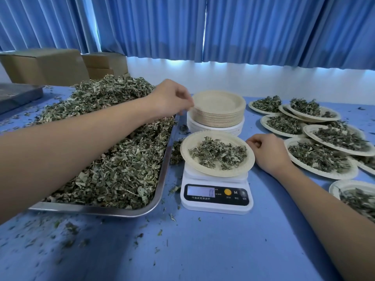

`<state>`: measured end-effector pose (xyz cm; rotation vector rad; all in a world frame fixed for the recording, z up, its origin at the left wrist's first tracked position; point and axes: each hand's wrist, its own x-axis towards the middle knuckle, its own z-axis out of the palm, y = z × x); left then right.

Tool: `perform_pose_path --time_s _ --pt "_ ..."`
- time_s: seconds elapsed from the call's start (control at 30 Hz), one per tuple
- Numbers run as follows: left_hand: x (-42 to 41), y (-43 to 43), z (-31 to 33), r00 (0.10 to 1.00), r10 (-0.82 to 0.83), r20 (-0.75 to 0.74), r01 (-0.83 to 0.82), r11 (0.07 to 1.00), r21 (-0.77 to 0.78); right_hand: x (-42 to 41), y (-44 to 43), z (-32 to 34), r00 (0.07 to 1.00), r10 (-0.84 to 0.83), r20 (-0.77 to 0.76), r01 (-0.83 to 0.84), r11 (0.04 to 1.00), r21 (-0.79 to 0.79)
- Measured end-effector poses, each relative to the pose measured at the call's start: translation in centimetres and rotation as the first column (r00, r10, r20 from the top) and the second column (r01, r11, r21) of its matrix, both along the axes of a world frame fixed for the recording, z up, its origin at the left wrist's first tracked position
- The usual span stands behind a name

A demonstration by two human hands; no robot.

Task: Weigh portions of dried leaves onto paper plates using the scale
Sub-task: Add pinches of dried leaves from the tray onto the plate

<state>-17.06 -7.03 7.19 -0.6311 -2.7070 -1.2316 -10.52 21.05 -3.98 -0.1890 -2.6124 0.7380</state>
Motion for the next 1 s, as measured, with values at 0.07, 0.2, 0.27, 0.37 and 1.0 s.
perform_pose_path --time_s 0.07,0.2,0.27,0.37,1.0 --pt "-1.1 -1.4 -1.0 0.973 0.145 -0.181 -0.184 0.958 -0.221 0.1 0.1 0.0 1.0 0.004 0.001 -0.004 1.0 -0.013" --pt "-2.2 -3.2 -3.7 0.988 0.155 -0.005 -0.137 0.853 -0.504 0.2 0.1 -0.1 1.0 0.015 -0.006 -0.015 1.0 -0.018" --pt "-2.1 -3.6 -4.6 0.985 0.138 0.107 -0.052 0.816 -0.575 0.2 0.1 -0.1 1.0 0.02 -0.007 -0.02 1.0 -0.016" --pt "-2.1 -4.0 -5.4 0.995 0.099 0.027 -0.058 0.756 -0.652 0.1 0.1 -0.1 1.0 0.023 -0.003 -0.023 1.0 -0.016" --pt "-0.1 -3.1 -4.3 0.982 -0.152 -0.112 0.046 0.765 -0.642 -0.1 0.4 -0.4 1.0 0.027 -0.011 -0.028 1.0 -0.014"
